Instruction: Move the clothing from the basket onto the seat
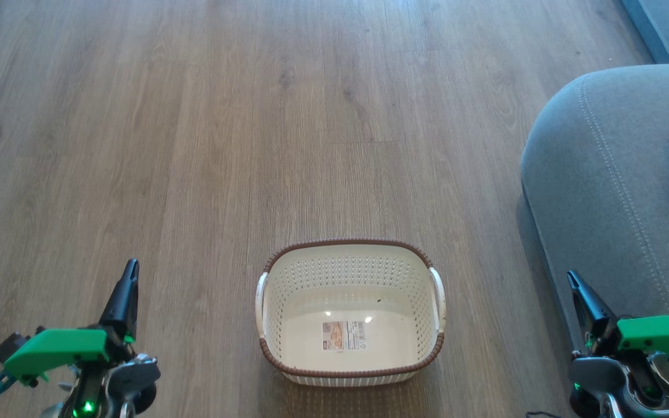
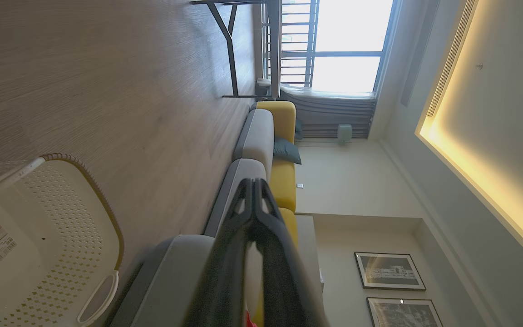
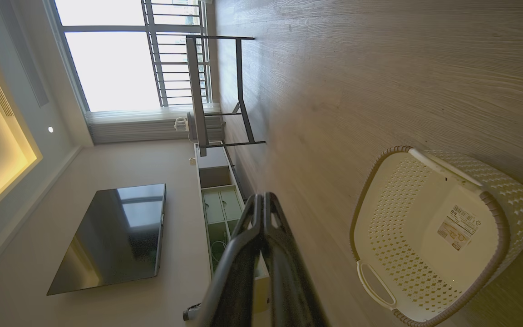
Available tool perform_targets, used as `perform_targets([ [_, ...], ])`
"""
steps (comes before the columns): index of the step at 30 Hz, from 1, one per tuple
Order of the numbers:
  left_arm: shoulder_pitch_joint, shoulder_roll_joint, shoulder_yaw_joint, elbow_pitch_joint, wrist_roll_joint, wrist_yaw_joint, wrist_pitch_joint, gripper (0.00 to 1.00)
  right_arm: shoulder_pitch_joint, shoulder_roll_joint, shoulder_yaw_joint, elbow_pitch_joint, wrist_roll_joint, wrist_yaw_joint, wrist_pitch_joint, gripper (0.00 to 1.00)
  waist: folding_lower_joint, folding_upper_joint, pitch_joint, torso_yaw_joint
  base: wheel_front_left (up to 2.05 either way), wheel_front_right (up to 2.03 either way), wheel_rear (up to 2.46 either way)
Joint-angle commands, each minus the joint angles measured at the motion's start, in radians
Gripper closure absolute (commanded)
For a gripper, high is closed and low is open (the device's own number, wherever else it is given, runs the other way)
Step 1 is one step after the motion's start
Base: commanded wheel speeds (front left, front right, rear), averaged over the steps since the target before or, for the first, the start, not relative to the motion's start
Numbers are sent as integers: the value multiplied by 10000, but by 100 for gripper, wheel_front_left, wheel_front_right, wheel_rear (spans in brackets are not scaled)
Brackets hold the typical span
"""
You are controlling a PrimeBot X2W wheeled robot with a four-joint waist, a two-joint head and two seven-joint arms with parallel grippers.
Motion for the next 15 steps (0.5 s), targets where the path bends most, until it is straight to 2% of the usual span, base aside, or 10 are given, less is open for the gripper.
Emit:
perform_targets([
  [1, -563, 49, 360, -345, -40, -67, 72, 100, -523, -52, 165, -352, 54, 69, 82, 100, 0, 0, 0, 0, 0, 0, 0],
  [15, -563, 49, 359, -346, -40, -67, 72, 100, -523, -52, 165, -352, 54, 69, 82, 100, 0, 0, 0, 0, 0, 0, 0],
])
